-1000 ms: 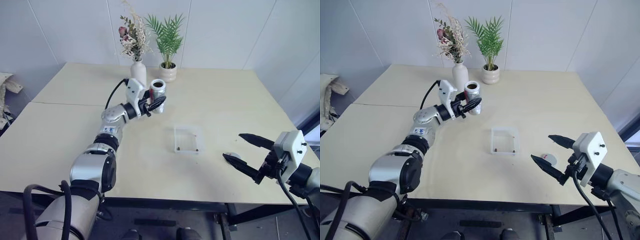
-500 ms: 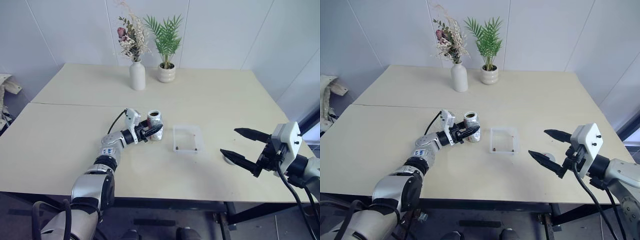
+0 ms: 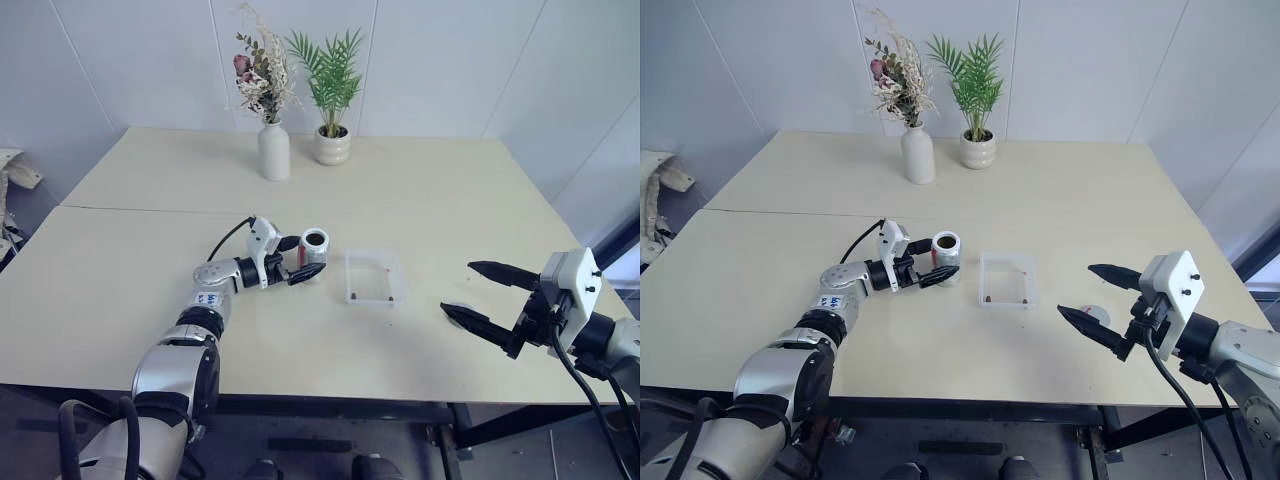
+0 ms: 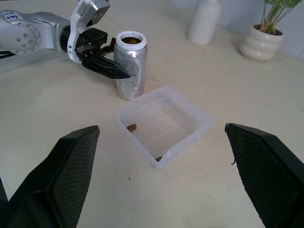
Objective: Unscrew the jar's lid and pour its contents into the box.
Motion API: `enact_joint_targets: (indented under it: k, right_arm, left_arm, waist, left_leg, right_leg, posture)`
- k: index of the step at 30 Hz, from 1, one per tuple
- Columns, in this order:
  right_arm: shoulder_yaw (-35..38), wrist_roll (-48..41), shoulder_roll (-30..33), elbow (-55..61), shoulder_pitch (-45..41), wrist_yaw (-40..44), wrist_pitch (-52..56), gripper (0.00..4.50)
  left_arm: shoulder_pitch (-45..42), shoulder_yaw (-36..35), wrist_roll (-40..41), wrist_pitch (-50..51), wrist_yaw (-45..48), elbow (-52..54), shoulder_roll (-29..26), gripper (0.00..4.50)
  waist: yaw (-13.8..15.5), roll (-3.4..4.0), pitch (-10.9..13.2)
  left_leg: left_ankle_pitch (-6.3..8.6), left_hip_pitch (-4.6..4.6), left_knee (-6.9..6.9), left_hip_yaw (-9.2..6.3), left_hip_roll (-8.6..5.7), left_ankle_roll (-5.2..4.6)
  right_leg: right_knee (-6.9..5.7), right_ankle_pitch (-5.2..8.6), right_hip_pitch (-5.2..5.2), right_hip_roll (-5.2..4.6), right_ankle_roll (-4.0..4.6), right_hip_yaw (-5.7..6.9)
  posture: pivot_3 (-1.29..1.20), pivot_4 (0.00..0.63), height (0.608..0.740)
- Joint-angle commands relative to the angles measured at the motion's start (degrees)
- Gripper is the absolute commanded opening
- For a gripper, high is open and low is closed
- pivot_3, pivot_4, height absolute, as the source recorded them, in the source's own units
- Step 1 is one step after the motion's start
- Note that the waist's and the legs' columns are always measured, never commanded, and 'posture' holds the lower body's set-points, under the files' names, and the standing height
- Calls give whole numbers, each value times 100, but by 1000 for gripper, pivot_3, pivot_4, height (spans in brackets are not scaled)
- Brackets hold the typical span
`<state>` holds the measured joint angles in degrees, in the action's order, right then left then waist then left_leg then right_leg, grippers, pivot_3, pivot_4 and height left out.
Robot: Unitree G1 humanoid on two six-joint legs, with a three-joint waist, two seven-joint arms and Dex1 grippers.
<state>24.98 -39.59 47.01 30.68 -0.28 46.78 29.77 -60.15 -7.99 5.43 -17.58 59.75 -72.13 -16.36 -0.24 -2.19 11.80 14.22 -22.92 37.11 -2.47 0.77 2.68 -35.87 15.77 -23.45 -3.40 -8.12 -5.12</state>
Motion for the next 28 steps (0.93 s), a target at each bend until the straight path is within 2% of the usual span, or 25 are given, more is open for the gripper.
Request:
enact_joint_targets:
  k: [1,6,9,13,20,28]
  right_arm:
    - [122,-21,-4,126,19,26,-153,4500]
    - [109,-1,-6,117,54,40,-232,4500]
    - [125,7,10,123,92,60,-260,4500]
    - [215,-67,77,154,136,124,-217,4500]
    - [561,-21,417,-195,275,664,-280,4500]
    - [908,-110,635,-590,406,1283,-334,4500]
  left_arm:
    - [-59,30,53,-104,410,290,-119,4464]
    - [-36,31,108,154,993,442,-416,4464]
    - [47,106,129,443,1750,610,-764,4464]
    - [76,157,147,631,2264,769,-1087,4464]
    - [-34,49,266,724,3106,653,-1802,4464]
    - [121,220,1345,782,3275,905,-2256,4464]
  waist:
    - [2,0,0]
    - [-17,0,0]
    - [-21,0,0]
    - [-25,0,0]
    - [-46,1,1]
    - [-56,1,1]
  left_leg:
    - [0,0,-1,0,0,0]
    - [0,-1,-1,0,1,0]
    - [0,0,-2,0,2,0]
    - [0,-1,-3,0,2,0]
    - [0,-3,-5,0,4,0]
    - [1,-4,-4,-1,5,0]
  right_leg:
    - [0,0,0,0,0,1]
    - [2,0,0,0,1,0]
    - [1,1,0,1,2,1]
    - [2,2,-1,0,4,1]
    - [4,4,-3,-1,7,2]
    - [4,4,-3,-2,8,4]
  posture:
    - [0,150,740]
    - [0,150,740]
    - [0,150,740]
    - [0,150,740]
    - [0,150,740]
    - [0,150,740]
